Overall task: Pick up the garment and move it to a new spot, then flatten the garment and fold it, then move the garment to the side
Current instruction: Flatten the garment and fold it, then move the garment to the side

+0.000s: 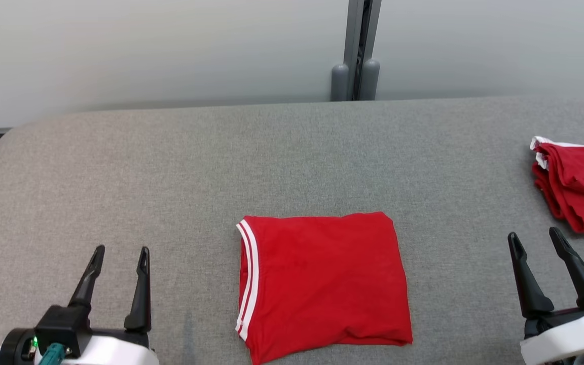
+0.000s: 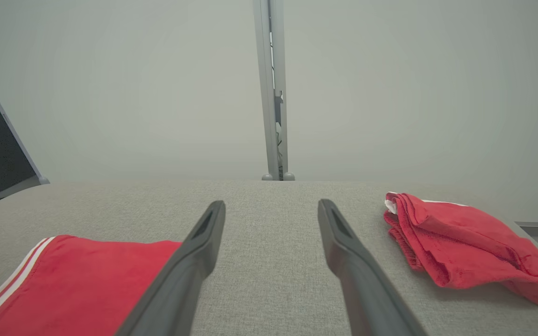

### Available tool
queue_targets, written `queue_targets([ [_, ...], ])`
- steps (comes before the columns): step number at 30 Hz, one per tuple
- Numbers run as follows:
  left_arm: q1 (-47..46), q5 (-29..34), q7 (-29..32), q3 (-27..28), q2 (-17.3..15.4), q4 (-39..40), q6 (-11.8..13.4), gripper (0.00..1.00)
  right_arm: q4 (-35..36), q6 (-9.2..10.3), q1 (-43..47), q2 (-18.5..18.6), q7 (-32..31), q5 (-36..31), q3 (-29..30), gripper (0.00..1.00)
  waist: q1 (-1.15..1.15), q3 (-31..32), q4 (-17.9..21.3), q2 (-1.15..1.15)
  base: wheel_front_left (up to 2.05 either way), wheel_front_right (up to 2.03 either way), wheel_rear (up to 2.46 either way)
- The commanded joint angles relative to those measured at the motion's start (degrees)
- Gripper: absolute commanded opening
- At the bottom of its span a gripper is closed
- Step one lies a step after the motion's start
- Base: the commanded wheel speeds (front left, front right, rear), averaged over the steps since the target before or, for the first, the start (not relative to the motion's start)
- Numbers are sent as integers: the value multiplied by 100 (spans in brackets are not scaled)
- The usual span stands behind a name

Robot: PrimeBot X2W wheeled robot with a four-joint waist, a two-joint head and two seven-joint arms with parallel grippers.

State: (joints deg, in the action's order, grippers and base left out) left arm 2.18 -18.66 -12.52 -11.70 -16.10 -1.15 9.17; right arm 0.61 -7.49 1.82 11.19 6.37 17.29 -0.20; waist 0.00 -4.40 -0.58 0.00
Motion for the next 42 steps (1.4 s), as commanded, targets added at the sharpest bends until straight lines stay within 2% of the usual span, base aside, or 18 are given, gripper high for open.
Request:
queue_targets([
  [1,118,8,44,2,-50,36,43,100,77,-1,123,-15,-51,-11,65,100,0,141,11,0,0,0,0],
  [14,589,-48,305,-87,-109,302,177,100,383,-1,683,-135,-302,-97,279,100,0,497,30,0,0,0,0],
  [42,458,-99,359,-172,-180,311,246,100,475,-1,776,-221,-343,-196,411,100,0,537,-56,0,0,0,0],
])
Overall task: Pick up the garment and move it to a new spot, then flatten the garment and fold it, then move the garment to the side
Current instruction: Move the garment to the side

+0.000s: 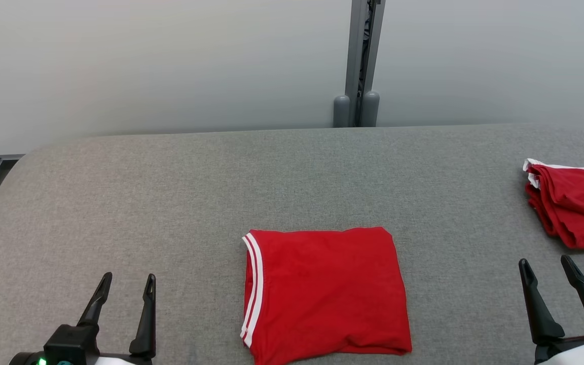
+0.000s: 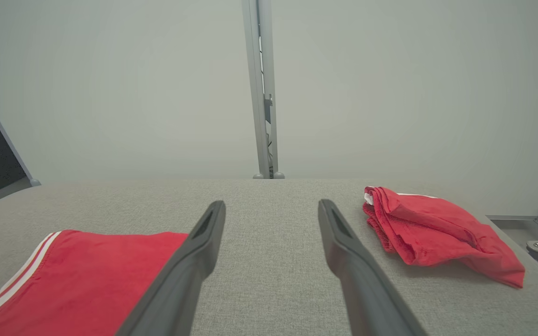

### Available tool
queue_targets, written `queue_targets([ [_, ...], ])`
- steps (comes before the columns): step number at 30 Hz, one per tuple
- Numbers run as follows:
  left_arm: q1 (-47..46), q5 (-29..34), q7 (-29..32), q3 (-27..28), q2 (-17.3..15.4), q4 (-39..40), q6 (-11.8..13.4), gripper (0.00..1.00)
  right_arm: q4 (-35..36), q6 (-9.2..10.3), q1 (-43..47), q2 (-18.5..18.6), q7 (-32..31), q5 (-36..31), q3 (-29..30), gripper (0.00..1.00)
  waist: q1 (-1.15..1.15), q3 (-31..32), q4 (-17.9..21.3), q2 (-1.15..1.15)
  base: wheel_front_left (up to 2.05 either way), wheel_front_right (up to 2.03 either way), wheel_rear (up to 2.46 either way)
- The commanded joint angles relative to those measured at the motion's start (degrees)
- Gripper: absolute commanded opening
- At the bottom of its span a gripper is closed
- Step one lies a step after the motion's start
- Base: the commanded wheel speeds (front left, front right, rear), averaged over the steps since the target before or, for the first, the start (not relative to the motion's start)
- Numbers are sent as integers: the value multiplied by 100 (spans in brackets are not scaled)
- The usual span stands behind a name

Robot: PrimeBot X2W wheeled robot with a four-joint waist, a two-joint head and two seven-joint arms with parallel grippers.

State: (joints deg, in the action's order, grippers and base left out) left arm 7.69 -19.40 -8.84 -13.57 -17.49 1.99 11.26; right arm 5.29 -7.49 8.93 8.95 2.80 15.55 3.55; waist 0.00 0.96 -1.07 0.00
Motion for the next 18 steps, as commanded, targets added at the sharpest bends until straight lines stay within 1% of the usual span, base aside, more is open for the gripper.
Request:
queue_targets([
  [1,-112,-25,-5,13,-44,-3,38,100,-3,-1,63,-2,12,-17,39,100,0,0,-19,0,0,0,0],
  [10,-298,-7,-26,-35,-66,3,11,100,-241,-1,-83,51,5,43,17,100,0,-55,-188,0,0,0,0],
  [14,-475,30,-69,-80,-41,39,-20,100,-430,-1,-338,131,-21,54,-193,100,0,-291,-331,0,0,0,0],
  [18,-781,62,-140,-155,29,7,-109,100,-746,-1,-677,172,-38,118,-549,100,0,-630,-515,0,0,0,0],
])
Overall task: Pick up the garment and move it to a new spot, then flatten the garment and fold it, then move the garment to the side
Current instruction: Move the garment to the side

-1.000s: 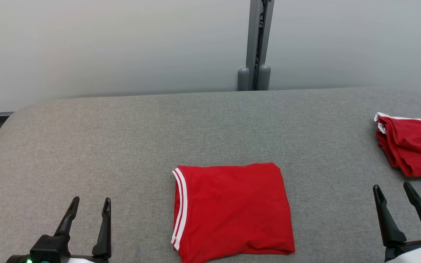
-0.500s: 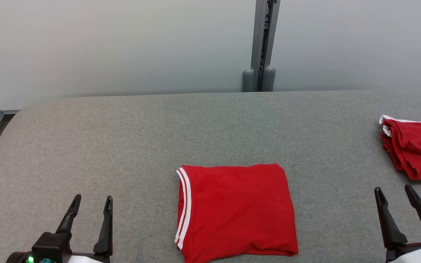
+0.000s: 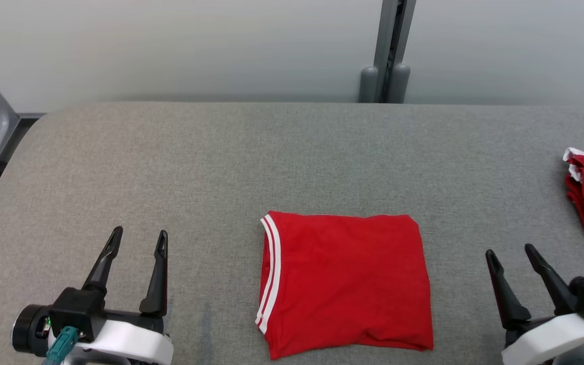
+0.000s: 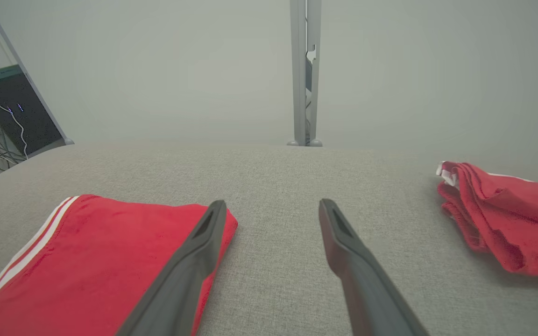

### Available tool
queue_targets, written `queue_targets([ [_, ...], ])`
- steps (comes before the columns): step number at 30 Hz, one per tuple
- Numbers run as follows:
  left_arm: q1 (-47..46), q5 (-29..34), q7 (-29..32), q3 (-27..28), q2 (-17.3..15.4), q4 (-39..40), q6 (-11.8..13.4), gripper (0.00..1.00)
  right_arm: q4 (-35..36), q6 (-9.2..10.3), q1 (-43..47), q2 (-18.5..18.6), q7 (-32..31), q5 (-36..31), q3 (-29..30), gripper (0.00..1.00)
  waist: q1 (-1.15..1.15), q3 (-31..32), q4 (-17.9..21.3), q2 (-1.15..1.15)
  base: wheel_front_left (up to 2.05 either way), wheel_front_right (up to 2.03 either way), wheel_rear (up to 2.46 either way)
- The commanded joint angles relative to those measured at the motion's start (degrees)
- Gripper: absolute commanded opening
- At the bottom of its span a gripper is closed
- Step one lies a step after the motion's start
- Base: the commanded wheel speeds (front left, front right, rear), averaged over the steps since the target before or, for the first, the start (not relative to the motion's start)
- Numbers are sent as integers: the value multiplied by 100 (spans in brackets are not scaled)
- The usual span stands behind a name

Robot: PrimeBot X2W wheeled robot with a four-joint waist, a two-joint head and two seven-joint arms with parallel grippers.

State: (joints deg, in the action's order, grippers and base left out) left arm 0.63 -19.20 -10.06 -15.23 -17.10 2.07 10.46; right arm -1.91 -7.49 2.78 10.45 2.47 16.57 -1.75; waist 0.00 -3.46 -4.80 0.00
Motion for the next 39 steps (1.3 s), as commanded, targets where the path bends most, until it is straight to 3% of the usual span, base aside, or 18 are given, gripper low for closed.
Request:
queue_targets([
  [1,-142,42,-55,-5,11,-31,-38,100,-129,-1,-153,26,-4,21,-127,100,0,-253,-175,0,0,0,0],
  [11,-716,-3,-325,-103,205,-371,-241,100,-1165,-1,-840,58,-152,274,-962,100,0,-911,-492,0,0,0,0],
  [19,-1004,-12,-476,-68,339,-736,-381,100,-1963,-1,-1059,115,-768,572,-1462,100,0,-1089,-585,0,0,0,0],
  [20,-1007,-9,-479,-60,361,-768,-386,100,-2004,-1,-1067,137,-815,605,-1508,51,0,-1093,-580,0,0,0,0],
  [21,-1019,-5,-489,-48,377,-801,-389,100,-2014,-1,-1092,151,-858,647,-1577,31,0,-1096,-568,0,0,0,0],
  [22,-1040,5,-494,-32,385,-821,-397,100,-1999,-1,-1111,165,-878,694,-1625,0,0,-1100,-550,0,0,0,0],
  [31,-1080,100,-506,147,389,-835,-474,100,-1608,18,-1543,688,-453,742,-1628,0,0,-1181,-78,0,0,0,0],
  [39,-1138,211,-508,237,462,-754,-589,100,-1267,5,-1788,1475,-240,541,-924,0,0,-1347,460,0,0,0,0],
])
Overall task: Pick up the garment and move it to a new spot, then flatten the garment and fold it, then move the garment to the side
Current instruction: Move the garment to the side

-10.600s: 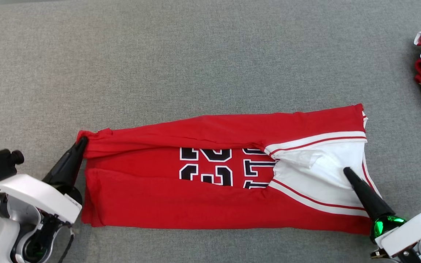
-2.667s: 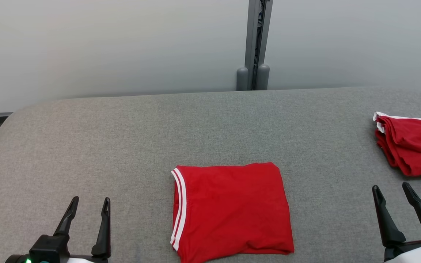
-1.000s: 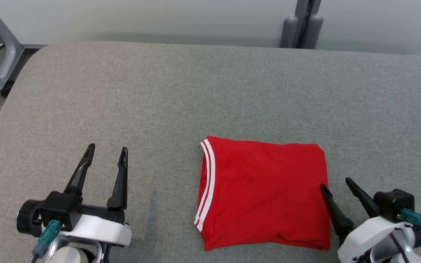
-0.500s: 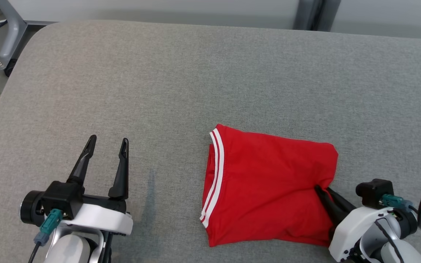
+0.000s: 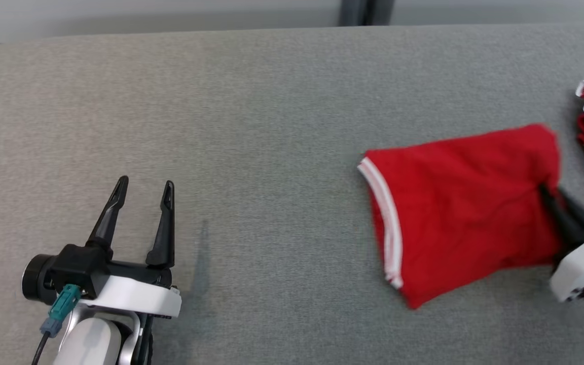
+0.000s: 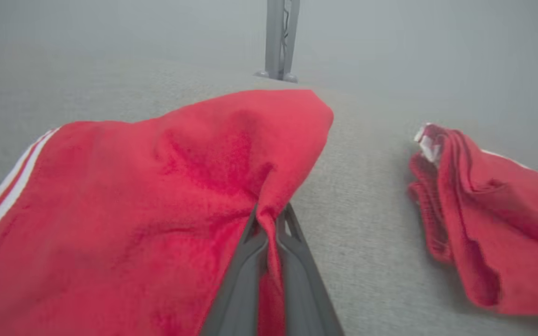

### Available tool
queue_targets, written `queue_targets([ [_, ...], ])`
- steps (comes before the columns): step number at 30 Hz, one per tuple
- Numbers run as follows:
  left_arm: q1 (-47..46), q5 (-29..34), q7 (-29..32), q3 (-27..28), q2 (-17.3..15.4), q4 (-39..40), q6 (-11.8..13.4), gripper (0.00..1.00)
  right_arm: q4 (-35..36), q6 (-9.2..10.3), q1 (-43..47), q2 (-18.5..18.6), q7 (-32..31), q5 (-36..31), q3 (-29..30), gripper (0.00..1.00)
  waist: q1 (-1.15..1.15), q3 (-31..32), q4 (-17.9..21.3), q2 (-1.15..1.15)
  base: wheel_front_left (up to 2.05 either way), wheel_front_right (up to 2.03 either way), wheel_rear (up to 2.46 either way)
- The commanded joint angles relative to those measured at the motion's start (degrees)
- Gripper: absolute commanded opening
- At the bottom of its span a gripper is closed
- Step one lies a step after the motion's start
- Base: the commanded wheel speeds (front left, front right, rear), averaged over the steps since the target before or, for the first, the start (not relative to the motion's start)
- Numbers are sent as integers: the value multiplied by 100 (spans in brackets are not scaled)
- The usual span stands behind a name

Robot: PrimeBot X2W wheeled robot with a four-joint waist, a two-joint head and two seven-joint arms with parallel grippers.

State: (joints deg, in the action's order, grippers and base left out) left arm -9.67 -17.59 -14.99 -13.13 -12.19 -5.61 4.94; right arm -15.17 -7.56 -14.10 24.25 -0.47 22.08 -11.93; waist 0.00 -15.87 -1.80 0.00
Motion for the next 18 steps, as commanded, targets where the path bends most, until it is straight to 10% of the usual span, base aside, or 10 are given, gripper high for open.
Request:
queue_targets([
  [1,-154,77,-16,21,-22,30,-53,100,106,7,-155,161,73,18,212,0,0,-157,204,0,0,0,0],
  [18,-796,348,-16,6,-189,228,-347,100,-512,8,-1750,884,482,405,1297,0,0,-1288,747,0,0,0,0],
])
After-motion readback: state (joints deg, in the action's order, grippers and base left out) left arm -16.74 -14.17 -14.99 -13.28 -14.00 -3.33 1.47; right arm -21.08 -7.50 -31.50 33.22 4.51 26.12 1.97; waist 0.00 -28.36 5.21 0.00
